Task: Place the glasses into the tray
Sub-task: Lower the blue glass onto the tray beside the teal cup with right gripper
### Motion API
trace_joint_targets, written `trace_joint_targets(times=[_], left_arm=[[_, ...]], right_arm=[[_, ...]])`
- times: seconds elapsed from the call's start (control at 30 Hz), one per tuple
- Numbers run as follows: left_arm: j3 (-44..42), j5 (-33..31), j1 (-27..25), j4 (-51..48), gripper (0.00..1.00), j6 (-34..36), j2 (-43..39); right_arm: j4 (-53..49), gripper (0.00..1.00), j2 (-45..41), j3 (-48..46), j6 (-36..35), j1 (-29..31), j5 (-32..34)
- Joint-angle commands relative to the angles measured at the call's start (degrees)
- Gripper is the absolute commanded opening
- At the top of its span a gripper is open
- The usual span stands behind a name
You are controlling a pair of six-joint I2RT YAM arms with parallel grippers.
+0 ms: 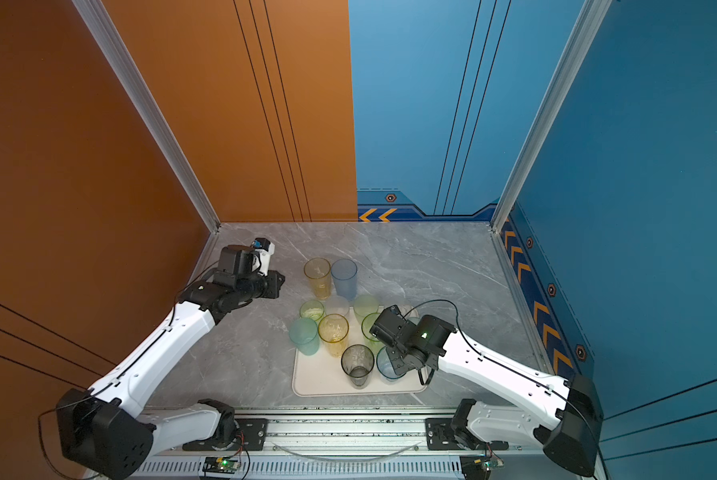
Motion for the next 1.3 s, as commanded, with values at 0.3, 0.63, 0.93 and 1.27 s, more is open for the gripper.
trace_joint_targets(times=[0.3,0.63,0.93,1.27], left_arm=[[1.84,-0.61,-0.53,-1.85,0.24,1.03,0.3],[1.83,-0.75,-0.54,-2.11,0.24,1.29,0.29],[1.67,-0.91,-0.67,-2.2,0.24,1.46,0.34],[1.67,-1.41,-0.76,-2.63,0.24,1.64,0.38]], right_arm=[[1.89,0.02,0.78,-1.74,0.54,-0.82,-2.03],[1.8,0.1,1.15,-1.76,0.38,-0.95,-2.94],[1.34,0.18,0.89,-1.56,0.35,-1.07,-2.85],[1.37,0.25,0.31,-1.04,0.13,-1.16,-2.73]])
